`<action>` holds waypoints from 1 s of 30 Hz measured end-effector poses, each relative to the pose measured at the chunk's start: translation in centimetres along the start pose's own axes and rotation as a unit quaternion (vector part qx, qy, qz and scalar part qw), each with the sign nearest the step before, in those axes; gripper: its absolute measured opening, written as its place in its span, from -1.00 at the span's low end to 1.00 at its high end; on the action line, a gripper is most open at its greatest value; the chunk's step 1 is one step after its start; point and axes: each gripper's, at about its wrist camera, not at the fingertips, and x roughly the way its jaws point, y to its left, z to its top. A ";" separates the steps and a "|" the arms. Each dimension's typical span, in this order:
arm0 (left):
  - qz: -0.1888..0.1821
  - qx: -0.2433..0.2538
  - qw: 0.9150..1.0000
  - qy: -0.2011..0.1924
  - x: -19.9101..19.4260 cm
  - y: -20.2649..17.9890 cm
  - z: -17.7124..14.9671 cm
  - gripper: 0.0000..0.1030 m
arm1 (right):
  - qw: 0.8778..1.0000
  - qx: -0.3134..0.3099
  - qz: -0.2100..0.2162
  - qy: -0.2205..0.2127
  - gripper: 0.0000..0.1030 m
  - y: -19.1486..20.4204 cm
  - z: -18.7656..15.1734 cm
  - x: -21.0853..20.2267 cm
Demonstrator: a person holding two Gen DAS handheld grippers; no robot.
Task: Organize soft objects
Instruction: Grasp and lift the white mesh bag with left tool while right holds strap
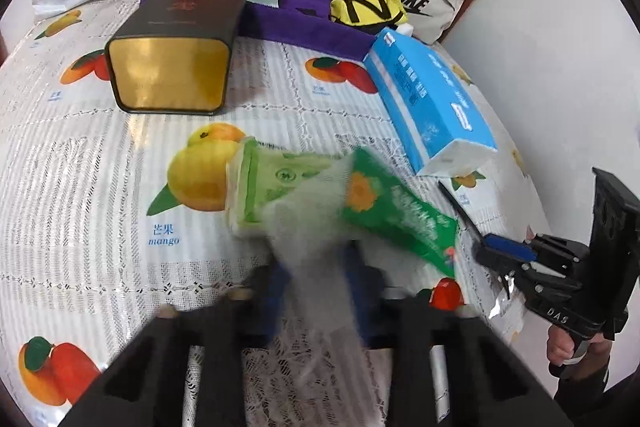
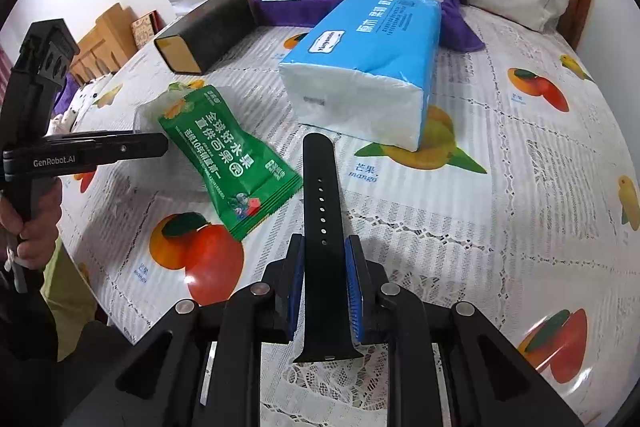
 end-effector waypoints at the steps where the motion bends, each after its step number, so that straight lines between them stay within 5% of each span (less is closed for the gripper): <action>1: 0.002 0.002 1.000 0.002 0.0 0.0 -0.1 -0.83 | 1.000 0.005 -0.005 -0.004 -0.61 0.1 0.0 0.1; 10: 0.063 -0.028 0.997 -0.036 -3.9 4.1 -0.7 -0.86 | 1.000 0.026 -0.005 -0.014 -0.58 0.0 0.5 0.6; 15: 0.051 -0.042 0.997 -0.027 -3.8 5.3 -1.1 -0.86 | 1.000 0.018 -0.011 -0.019 -0.51 0.4 1.3 1.2; 16: 0.044 -0.042 0.998 -0.027 -3.7 5.1 -1.1 -0.77 | 1.000 0.017 -0.013 -0.020 -0.51 0.5 1.4 1.3; 19: 0.033 -0.040 0.998 -0.024 -3.1 4.5 -0.8 0.05 | 0.999 0.009 -0.017 -0.030 -0.51 0.6 1.5 1.5; 30: 0.119 0.037 0.992 -0.012 0.3 -0.8 0.1 0.62 | 0.999 -0.006 -0.037 -0.040 -0.56 1.0 1.1 1.6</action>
